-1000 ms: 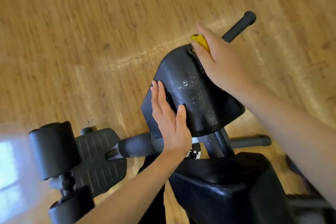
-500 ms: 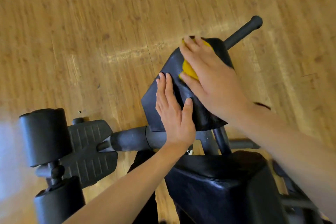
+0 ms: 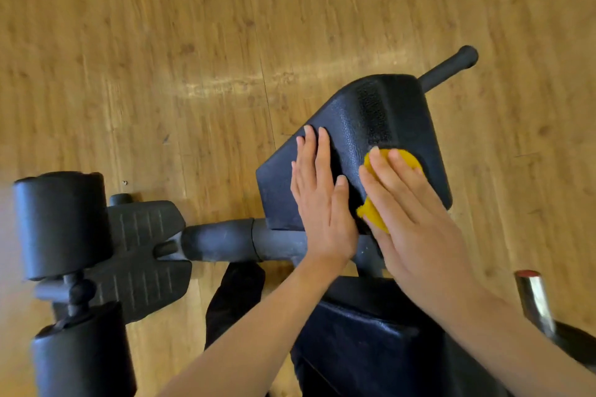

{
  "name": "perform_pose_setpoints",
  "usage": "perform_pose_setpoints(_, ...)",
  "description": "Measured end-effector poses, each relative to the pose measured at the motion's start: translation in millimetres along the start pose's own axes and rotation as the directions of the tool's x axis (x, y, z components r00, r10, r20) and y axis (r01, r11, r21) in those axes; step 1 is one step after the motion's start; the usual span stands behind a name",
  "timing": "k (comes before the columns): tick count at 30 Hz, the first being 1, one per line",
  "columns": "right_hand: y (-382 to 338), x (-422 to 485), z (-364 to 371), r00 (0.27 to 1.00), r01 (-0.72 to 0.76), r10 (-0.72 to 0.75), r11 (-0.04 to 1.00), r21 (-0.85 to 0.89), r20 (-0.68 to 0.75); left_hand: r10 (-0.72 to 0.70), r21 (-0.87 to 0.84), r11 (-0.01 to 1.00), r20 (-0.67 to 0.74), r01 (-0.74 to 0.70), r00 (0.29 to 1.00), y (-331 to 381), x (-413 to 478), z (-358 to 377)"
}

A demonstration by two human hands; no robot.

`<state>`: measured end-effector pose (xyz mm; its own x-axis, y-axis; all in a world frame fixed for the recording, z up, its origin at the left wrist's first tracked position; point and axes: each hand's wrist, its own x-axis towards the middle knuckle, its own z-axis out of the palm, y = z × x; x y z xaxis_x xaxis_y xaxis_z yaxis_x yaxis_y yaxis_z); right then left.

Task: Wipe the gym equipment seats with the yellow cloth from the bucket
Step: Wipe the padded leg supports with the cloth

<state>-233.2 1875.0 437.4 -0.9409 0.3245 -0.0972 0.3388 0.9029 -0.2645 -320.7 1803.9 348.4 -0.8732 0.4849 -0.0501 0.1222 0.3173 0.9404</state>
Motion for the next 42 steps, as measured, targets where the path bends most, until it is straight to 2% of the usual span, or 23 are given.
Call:
perform_pose_setpoints(6, 8.9, 125.9, -7.5, 0.999, -0.035, 0.038, 0.995, -0.096, 0.027, -0.009, 0.025, 1.0, 0.004, 0.009, 1.0, -2.1, 0.8, 1.3)
perform_pose_setpoints(9, 8.2, 133.8, -5.2, 0.996, -0.089, 0.087, 0.994, -0.071, -0.021, 0.001, 0.033, 0.999, -0.003, -0.001, 1.0, -2.5, 0.5, 1.8)
perform_pose_setpoints(12, -0.3, 79.6, -5.2, 0.978, -0.191, 0.196, 0.979, 0.071, -0.065, 0.002, 0.029, 1.0, -0.011, -0.001, 1.0, -1.6, -0.6, 1.6)
perform_pose_setpoints(15, -6.6, 13.0, 0.3, 0.941, -0.313, 0.336, 0.909, 0.277, -0.04, 0.006, 0.027, 1.0, -0.021, -0.005, 1.0, -1.0, -0.6, 1.6)
perform_pose_setpoints(17, -7.6, -6.3, 3.4, 0.922, -0.34, 0.382, 0.873, 0.351, -0.056, 0.004, 0.038, 0.999, -0.027, -0.003, 1.0, -0.8, -0.8, 2.0)
perform_pose_setpoints(22, 18.8, 67.0, -5.8, 0.916, -0.323, 0.391, 0.853, 0.41, -0.093, 0.004, 0.039, 0.999, -0.032, -0.003, 0.999, 0.5, -0.5, 3.7)
perform_pose_setpoints(26, 44.5, 139.3, -13.7, 0.872, -0.396, 0.483, 0.788, 0.472, -0.075, -0.012, 0.033, 0.999, -0.028, 0.013, 1.0, 0.1, -0.1, 4.7)
perform_pose_setpoints(28, 44.4, 133.4, -10.0, 0.875, -0.38, 0.476, 0.785, 0.489, -0.085, -0.022, 0.025, 0.999, -0.017, 0.023, 1.0, 1.0, -0.8, 3.6)
perform_pose_setpoints(31, 15.6, 66.1, -6.0, 0.902, -0.363, 0.43, 0.807, 0.466, -0.043, -0.007, 0.017, 1.0, -0.007, 0.007, 1.0, 1.8, -2.1, 1.4)
perform_pose_setpoints(35, -15.0, -10.6, 5.9, 0.894, -0.401, 0.446, 0.837, 0.372, -0.039, -0.016, 0.015, 1.0, -0.004, 0.016, 1.0, 2.6, -1.6, 1.5)
perform_pose_setpoints(38, -6.2, 17.4, 2.7, 0.915, -0.356, 0.394, 0.89, 0.286, -0.089, -0.015, 0.024, 1.0, 0.008, 0.015, 1.0, 3.4, -1.1, 2.1)
perform_pose_setpoints(42, 16.1, 120.7, -13.6, 0.942, -0.288, 0.321, 0.922, 0.258, -0.096, -0.03, 0.037, 0.999, 0.019, 0.029, 0.999, 3.0, 0.0, 2.4)
